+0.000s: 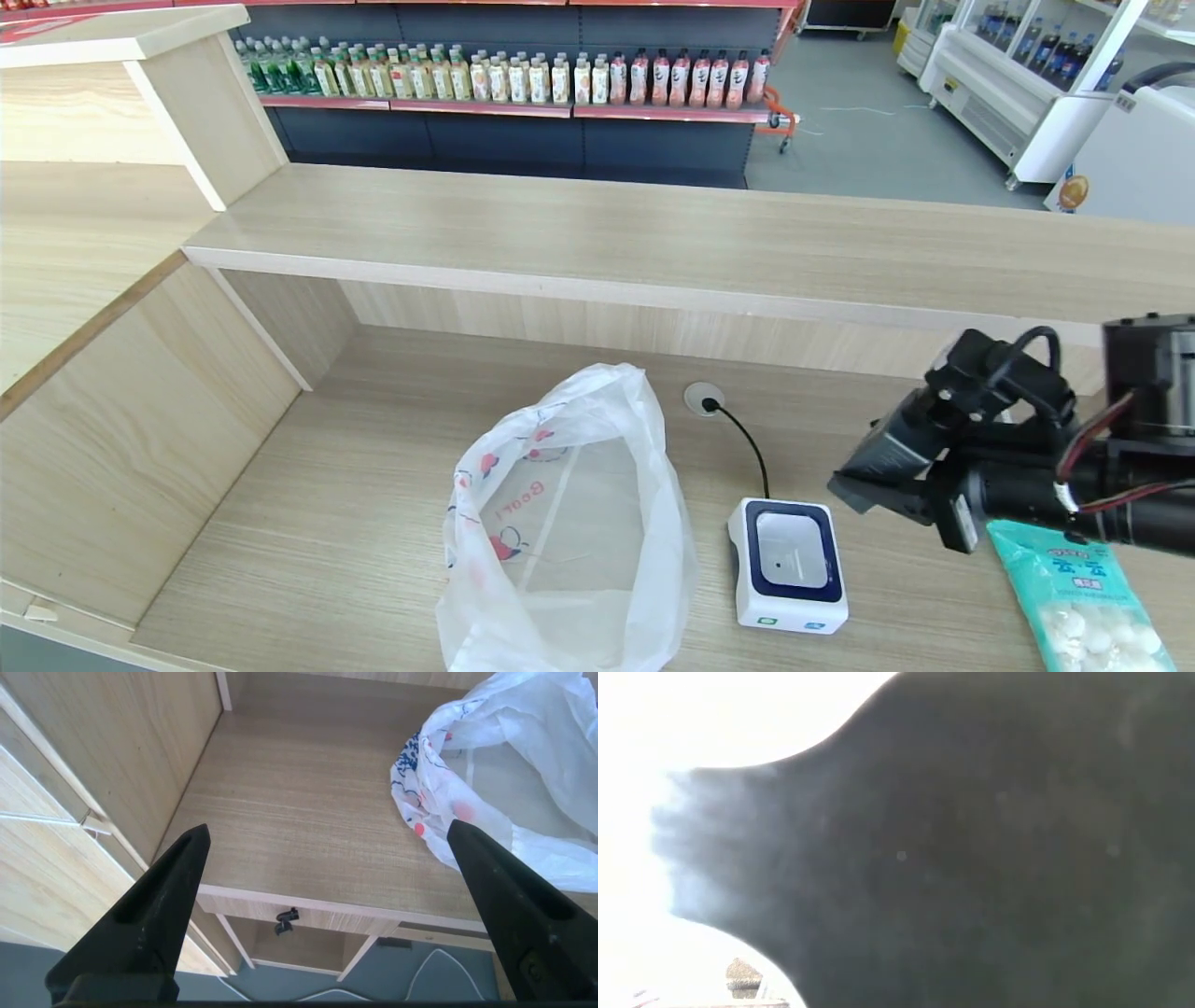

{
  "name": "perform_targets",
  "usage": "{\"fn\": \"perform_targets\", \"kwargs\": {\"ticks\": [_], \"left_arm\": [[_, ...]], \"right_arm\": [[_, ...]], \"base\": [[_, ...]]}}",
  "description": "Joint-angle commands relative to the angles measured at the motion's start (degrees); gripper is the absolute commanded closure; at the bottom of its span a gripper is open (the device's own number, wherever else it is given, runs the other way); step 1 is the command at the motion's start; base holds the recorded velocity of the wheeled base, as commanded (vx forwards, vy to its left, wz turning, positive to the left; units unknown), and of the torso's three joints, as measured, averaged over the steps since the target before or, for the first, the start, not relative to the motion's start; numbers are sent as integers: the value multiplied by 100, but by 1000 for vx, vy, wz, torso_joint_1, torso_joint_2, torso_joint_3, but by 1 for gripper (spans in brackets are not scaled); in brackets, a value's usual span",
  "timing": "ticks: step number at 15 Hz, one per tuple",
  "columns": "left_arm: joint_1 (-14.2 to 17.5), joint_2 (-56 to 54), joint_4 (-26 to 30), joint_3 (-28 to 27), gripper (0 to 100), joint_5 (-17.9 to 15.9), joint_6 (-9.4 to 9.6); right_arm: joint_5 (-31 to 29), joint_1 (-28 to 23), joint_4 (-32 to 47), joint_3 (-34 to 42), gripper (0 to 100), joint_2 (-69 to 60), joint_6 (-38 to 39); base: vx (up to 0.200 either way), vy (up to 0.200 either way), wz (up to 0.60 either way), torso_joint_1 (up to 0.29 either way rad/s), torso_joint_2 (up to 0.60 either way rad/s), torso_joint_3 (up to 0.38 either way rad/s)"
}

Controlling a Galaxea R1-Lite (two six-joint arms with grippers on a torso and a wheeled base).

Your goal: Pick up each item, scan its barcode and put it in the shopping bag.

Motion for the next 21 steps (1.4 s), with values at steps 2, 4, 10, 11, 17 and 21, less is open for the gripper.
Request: {"fn": "perform_targets", "kwargs": {"ticks": [2, 4, 10, 11, 17, 21], "left_arm": [[0, -2, 0, 1, 0, -1, -1], [0, -2, 0, 1, 0, -1, -1], [0, -2, 0, 1, 0, -1, -1], [0, -2, 0, 1, 0, -1, -1], [0, -2, 0, 1, 0, -1, -1], [0, -2, 0, 1, 0, -1, -1]], "right_arm": [[-37, -253, -961, 793, 100, -636, -353], [-37, -253, -1243, 986, 100, -566, -485], [-19, 169, -1339, 1065, 100, -575, -449], [-19, 300, -1375, 1074, 100, -619, -449], [-10, 538, -1454, 1127, 100, -293, -133], [-19, 212, -2078, 916, 100, 1174, 992]], "base": [[0, 0, 0, 0, 0, 0], [0, 0, 0, 0, 0, 0], [0, 0, 300, 0, 0, 2], [0, 0, 600, -2, 2, 12], [0, 0, 500, 1, 0, 0], [0, 0, 0, 0, 0, 0]]}}
